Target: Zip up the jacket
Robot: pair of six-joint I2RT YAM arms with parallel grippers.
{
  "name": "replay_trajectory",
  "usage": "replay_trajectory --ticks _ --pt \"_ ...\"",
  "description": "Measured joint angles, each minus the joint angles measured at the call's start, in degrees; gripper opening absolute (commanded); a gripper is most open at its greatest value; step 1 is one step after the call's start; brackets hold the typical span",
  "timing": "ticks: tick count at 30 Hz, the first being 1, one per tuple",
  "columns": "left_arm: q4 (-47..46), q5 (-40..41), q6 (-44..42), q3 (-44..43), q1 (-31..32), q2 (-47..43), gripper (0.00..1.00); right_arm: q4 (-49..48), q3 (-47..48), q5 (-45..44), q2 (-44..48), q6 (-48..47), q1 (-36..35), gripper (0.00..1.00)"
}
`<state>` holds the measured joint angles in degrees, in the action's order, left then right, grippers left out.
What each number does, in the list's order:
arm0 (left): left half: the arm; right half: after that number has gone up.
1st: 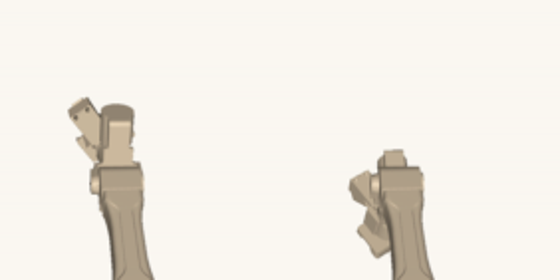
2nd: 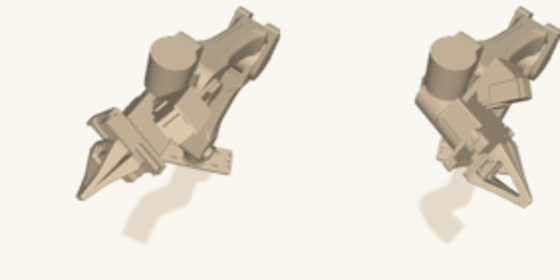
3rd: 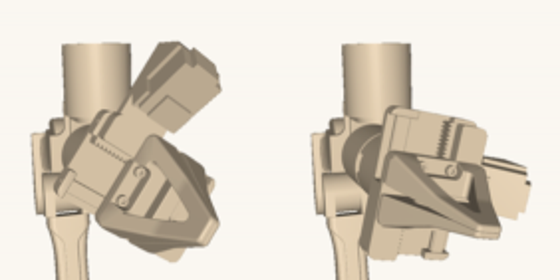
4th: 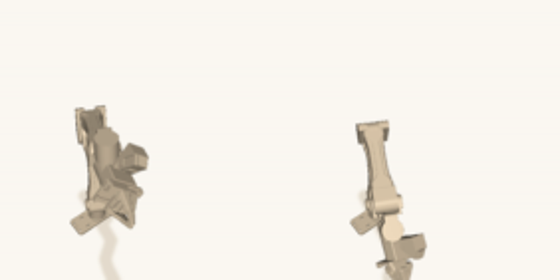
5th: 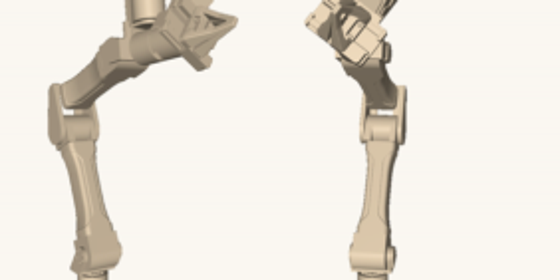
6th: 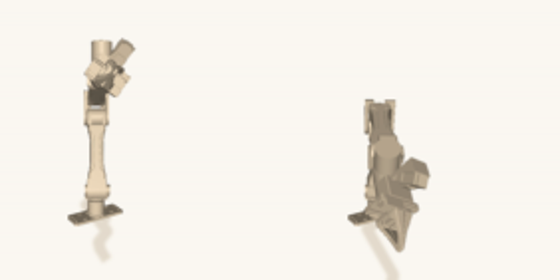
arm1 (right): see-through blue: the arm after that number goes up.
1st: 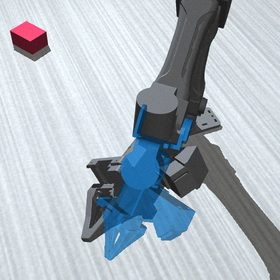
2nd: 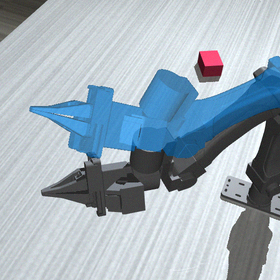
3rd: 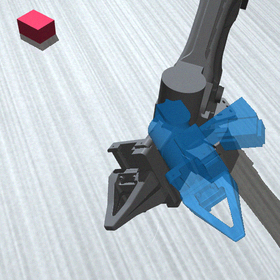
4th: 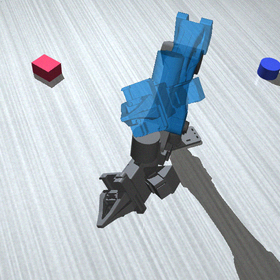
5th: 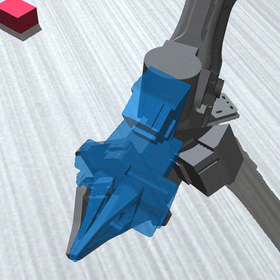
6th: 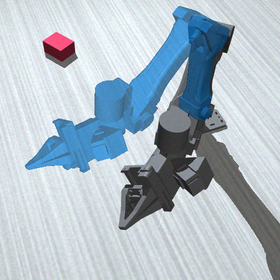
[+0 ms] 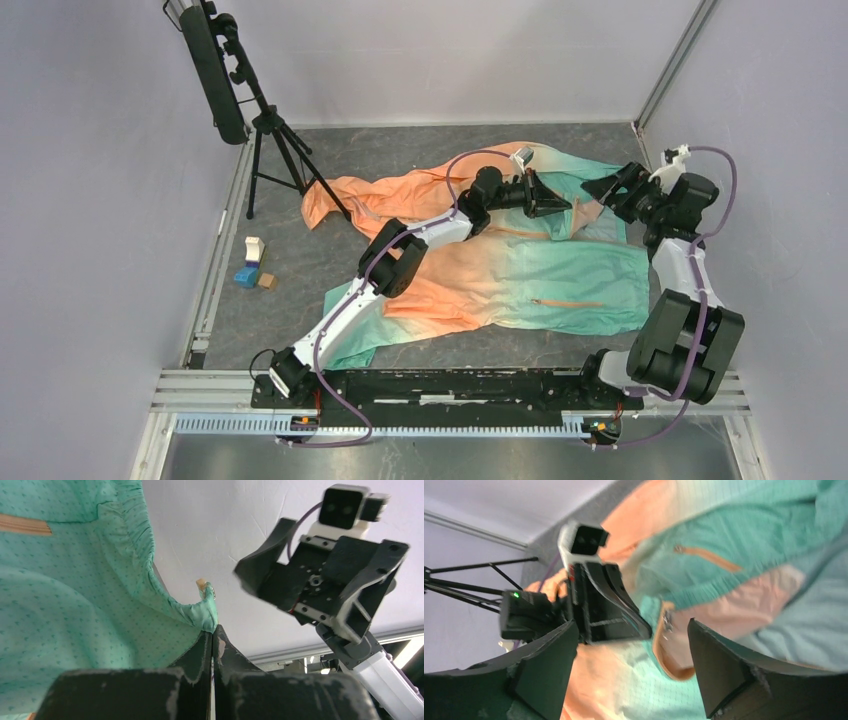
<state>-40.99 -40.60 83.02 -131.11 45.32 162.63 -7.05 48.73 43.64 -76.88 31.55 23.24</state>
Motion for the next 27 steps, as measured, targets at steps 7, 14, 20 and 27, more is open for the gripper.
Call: replay_trajectory --ticks 7,14,20,27 --pt "-1.05 0.02 0.04 0.61 0.00 0.00 0.02 2.43 -4.00 0.13 -0.74 0.15 0.09 0.93" --pt "-1.60 0.07 0.35 1.03 0.00 0.00 0.02 1.53 -4.20 0.24 -2.69 1.64 -0.02 0.90" --pt "-1.57 0.04 0.39 1.18 0.00 0.00 0.02 -0.02 -4.37 0.20 -4.37 4.33 -1.68 0.88" --pt "-1.79 0.35 0.57 1.20 -0.15 0.00 0.02 -4.92 -2.69 0.85 -5.51 11.87 -6.38 0.85"
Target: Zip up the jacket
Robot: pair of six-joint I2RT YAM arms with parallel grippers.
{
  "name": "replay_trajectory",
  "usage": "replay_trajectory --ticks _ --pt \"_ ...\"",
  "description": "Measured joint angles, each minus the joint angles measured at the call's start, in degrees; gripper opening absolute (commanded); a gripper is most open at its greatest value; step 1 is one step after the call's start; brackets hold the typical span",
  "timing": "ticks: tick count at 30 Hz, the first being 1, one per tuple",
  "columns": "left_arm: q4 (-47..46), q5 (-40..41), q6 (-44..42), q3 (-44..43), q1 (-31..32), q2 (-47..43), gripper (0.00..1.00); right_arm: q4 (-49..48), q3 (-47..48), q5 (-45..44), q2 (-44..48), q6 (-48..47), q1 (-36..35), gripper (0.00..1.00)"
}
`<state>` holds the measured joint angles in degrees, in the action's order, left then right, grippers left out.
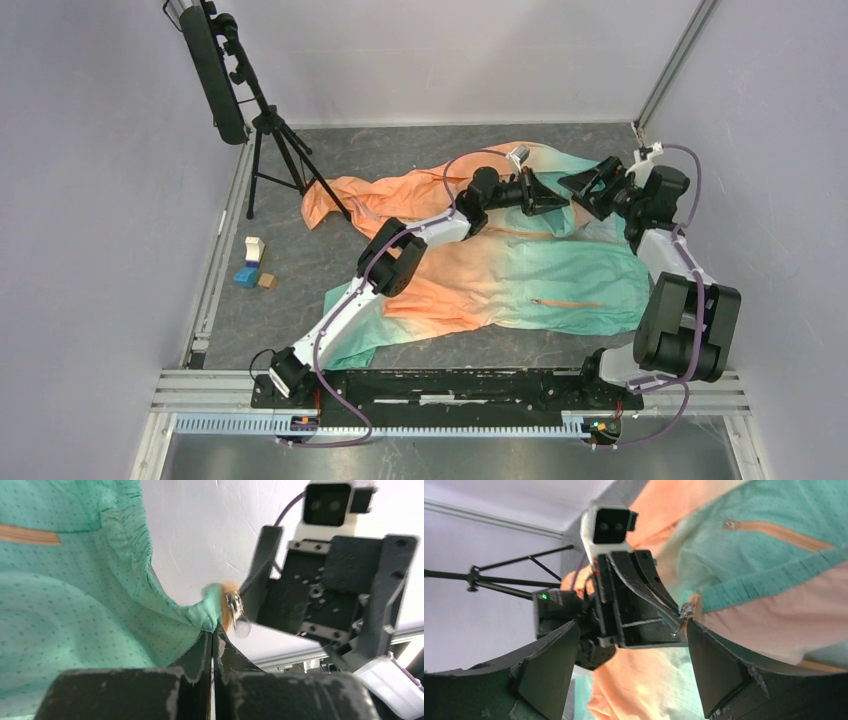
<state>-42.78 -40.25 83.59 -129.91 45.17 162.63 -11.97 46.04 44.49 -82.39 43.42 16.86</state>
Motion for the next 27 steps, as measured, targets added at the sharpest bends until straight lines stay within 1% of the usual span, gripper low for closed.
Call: replay_trajectory --ticks 3,6,8,10,14,18,20,22,23,25,27 --pt "-0.76 0.24 0.00 0.02 -0.59 -0.04 0.02 3.69 6.40 -1.64 0.00 0.55 -1.33 0.86" --pt "0.13 0.24 0.00 0.92 -0.57 -0.04 0.02 2.64 14.03 -2.12 0.46 0.94 -2.67 0.85" --pt "0.66 0.22 0.02 1.33 -0.39 -0.04 0.02 1.25 16.52 -2.08 1.46 1.09 -3.10 0.85" --pt "0.63 0.11 0.04 1.46 -0.26 -0.04 0.02 1.38 16.85 -2.25 2.38 0.31 -2.78 0.85" --pt "0.31 -0.31 0.04 2.23 -0.04 -0.04 0.02 3.82 14.99 -2.89 2.75 -2.82 0.48 0.80" --pt "0.37 -0.39 0.04 3.87 -0.04 -0.04 0.02 9.09 11.30 -4.57 2.99 -8.52 7.45 0.76" --pt "0.50 -0.39 0.04 4.31 -0.04 -0.04 0.02 13.40 9.84 -7.96 2.99 -13.03 10.95 0.75" --pt "0.57 -0.39 0.04 4.31 -0.04 -0.04 0.02 15.96 8.15 -12.92 3.10 -16.52 13.09 0.69" --pt "0.57 -0.39 0.04 4.31 -0.04 -0.04 0.02 16.76 6.62 -15.78 3.37 -18.05 13.79 0.66" --pt "0.70 -0.48 0.04 4.31 -0.02 -0.04 0.02 17.29 3.06 -20.81 4.07 -19.74 14.56 0.64" --pt "0.96 -0.63 0.04 4.33 0.04 -0.04 0.02 17.53 -0.55 -24.92 4.46 -20.50 15.17 0.64"
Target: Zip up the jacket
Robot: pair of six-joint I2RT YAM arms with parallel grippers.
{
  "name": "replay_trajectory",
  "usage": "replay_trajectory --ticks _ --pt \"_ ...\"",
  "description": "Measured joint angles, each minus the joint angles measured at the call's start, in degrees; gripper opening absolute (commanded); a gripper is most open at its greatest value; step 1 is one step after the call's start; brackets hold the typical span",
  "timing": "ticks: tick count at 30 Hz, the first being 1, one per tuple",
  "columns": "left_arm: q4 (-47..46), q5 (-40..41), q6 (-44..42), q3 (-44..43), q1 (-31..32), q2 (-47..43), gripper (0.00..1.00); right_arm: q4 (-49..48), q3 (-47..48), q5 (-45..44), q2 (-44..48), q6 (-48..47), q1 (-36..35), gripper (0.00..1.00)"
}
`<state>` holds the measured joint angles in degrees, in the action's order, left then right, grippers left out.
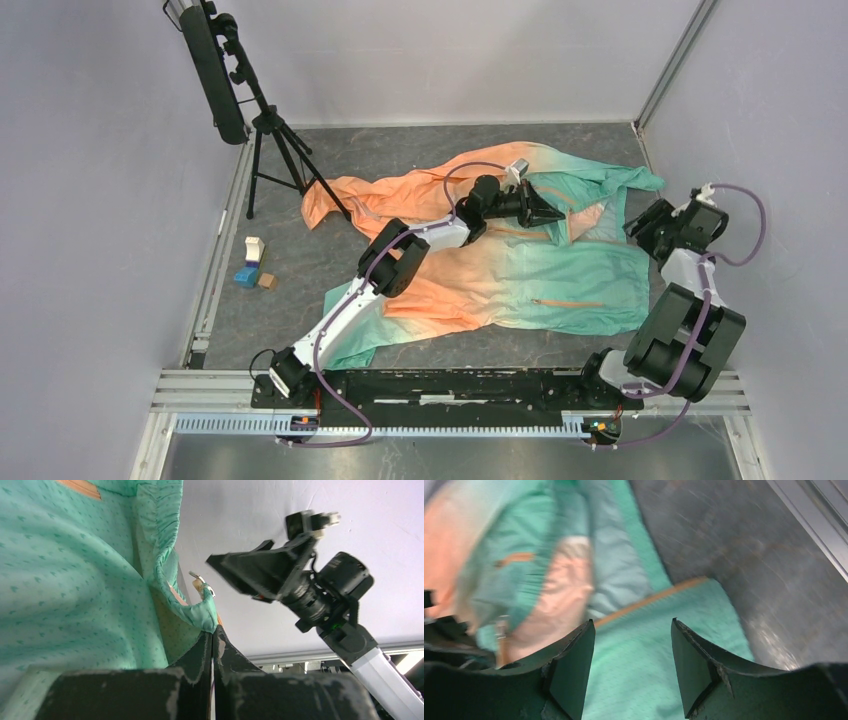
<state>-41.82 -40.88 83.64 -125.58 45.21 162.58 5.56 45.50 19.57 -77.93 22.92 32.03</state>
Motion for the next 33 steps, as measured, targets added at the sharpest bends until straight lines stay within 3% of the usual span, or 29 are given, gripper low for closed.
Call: replay_trajectory --ticks 7,14,19,22,28,33 --pt "2.78 -0.22 -0.15 0.85 0.46 -0.52 0.02 -0.70 -5.51 -10.34 -1.07 -0.33 0.76 0.75" --pt "4.98 -0.22 -1.25 0.83 1.16 -1.14 0.02 -4.00 -5.16 -11.17 -5.97 0.63 0.76 0.70" --pt "6.29 -0.26 -1.53 0.81 1.49 -1.20 0.02 -3.67 -2.84 -12.48 -9.84 5.01 0.76 0.61" --pt "6.78 -0.28 -1.64 0.42 1.51 -1.20 0.02 -3.72 -2.01 -13.07 -12.02 7.34 0.76 0.36" --pt "8.96 -1.22 -3.30 -1.11 1.44 -1.20 0.02 -4.11 -0.63 -12.68 -15.47 7.91 0.76 0.00" --pt "11.65 -1.25 -5.01 -1.18 1.18 -1.18 0.02 -6.91 -1.07 -8.61 -14.78 4.74 0.72 0.00"
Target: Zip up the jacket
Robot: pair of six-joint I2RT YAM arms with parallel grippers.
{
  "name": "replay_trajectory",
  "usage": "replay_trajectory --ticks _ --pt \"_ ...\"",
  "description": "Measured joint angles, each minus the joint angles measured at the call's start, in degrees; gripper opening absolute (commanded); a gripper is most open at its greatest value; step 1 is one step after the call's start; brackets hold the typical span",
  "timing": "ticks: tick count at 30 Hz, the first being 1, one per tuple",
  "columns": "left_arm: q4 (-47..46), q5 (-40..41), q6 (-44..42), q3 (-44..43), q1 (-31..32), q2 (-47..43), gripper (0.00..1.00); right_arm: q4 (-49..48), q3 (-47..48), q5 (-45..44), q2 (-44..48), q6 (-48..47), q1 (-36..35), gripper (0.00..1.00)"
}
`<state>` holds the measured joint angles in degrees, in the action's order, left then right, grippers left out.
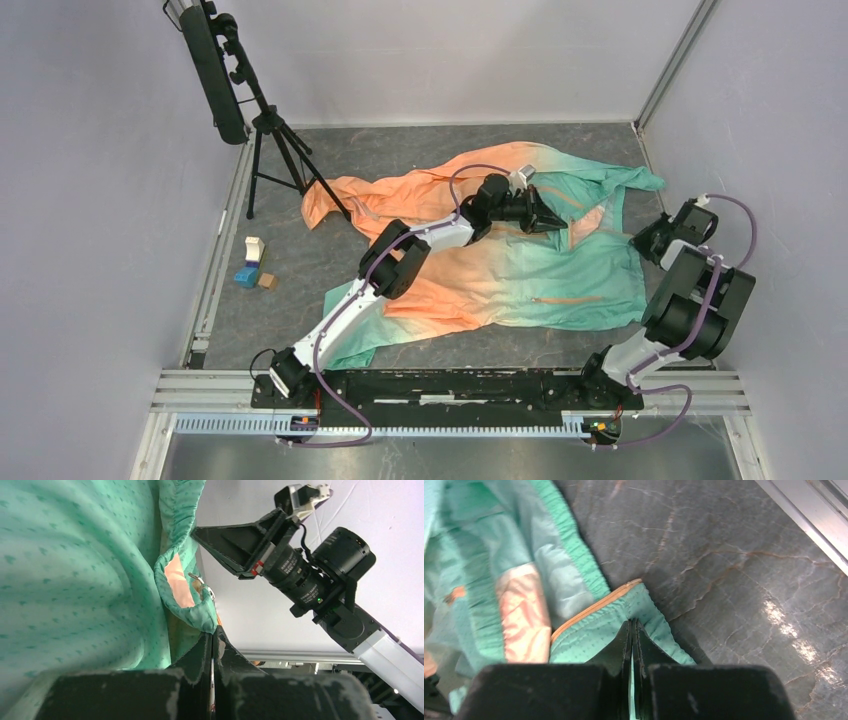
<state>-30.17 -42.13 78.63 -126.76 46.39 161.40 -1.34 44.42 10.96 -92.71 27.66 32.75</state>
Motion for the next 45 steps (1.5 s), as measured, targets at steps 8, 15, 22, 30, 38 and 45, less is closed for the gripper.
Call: replay_trajectory --ticks 8,15,22,30,38,45 --pt "0.96 0.13 0.20 -4.66 -0.59 1.25 0.02 3.41 0.81 12.90 7.74 -8.83 -2.80 0.00" --pt "0.74 1.33 1.51 -4.66 -0.72 2.05 0.02 -0.31 -11.26 25.20 13.62 -8.70 -1.42 0.01" --pt "0.04 1.57 2.97 -4.66 -0.81 3.45 0.02 2.27 -13.49 19.52 11.96 -10.38 1.27 0.53" --pt "-1.05 1.60 4.57 -4.66 -1.29 4.00 0.02 3.34 -8.20 6.43 18.82 -6.82 0.48 0.86" --pt "-2.16 1.70 6.43 -4.66 -1.20 4.11 0.02 20.44 13.16 -15.52 5.22 8.52 -8.17 0.71" --pt "-3.13 1.73 7.87 -5.46 -1.01 4.94 0.02 33.29 23.98 -25.94 -1.62 23.41 -13.09 0.61"
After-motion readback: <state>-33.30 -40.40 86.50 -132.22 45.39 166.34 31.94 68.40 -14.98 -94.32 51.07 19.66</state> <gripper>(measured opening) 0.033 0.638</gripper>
